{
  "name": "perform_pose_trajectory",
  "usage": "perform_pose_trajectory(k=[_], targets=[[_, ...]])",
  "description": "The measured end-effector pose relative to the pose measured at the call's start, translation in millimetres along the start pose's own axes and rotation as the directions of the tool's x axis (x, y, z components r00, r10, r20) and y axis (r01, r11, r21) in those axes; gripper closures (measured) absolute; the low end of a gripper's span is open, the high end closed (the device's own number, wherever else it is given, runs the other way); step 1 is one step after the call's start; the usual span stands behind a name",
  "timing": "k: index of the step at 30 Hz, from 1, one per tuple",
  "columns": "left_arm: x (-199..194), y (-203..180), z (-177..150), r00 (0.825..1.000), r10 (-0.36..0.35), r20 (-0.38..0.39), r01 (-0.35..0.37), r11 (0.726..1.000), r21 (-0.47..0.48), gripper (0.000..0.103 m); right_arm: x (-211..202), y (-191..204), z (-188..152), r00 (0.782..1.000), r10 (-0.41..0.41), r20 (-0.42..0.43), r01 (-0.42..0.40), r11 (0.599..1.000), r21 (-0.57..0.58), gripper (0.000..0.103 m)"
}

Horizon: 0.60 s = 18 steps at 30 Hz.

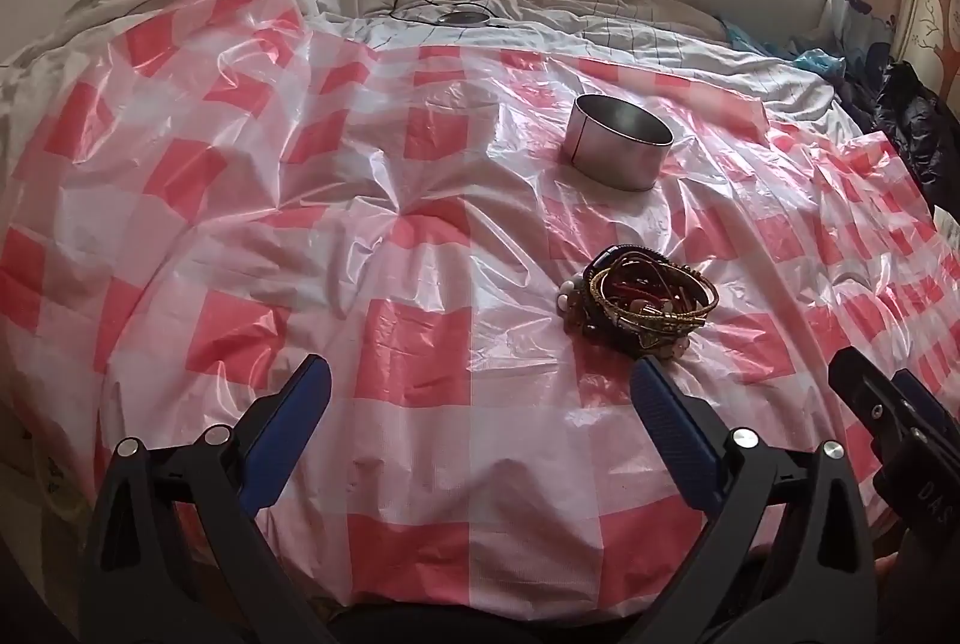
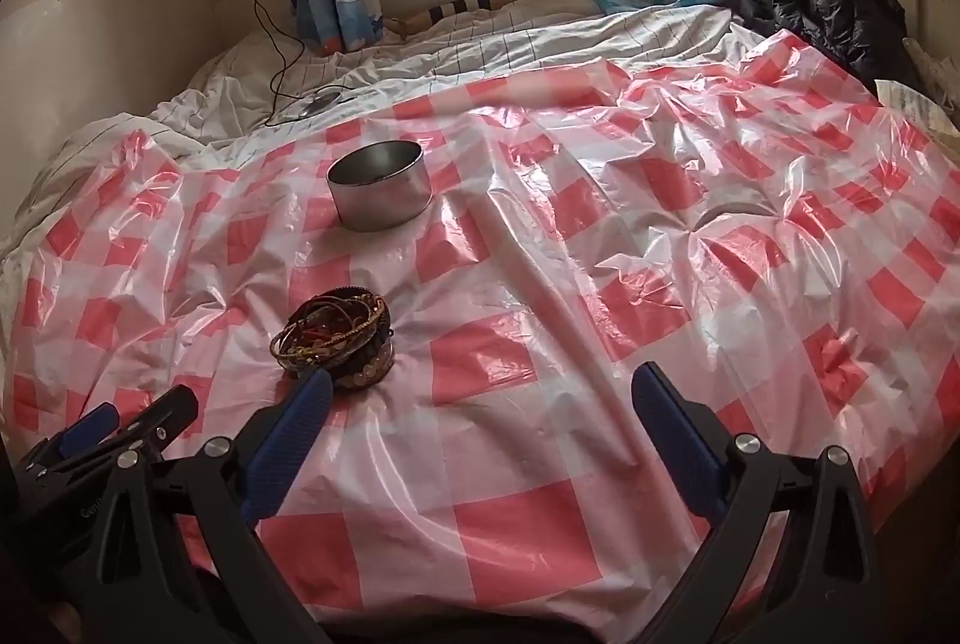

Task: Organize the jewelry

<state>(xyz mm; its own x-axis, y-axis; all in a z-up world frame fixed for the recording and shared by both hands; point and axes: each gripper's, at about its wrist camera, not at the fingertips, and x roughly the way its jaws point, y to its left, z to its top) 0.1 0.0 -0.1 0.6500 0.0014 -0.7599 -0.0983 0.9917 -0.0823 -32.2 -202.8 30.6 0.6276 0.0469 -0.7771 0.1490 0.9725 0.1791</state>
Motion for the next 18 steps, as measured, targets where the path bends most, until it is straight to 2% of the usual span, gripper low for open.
perform_pose_trajectory(k=[18], targets=[[4.0,5.0,-2.1,1.0,-0.01,-0.005,0.01,1.0,-0.011,0.007,1.6,10.0,-2.1,1.0,-0.018,-0.01,0.018,0.999,-0.042,0.007]])
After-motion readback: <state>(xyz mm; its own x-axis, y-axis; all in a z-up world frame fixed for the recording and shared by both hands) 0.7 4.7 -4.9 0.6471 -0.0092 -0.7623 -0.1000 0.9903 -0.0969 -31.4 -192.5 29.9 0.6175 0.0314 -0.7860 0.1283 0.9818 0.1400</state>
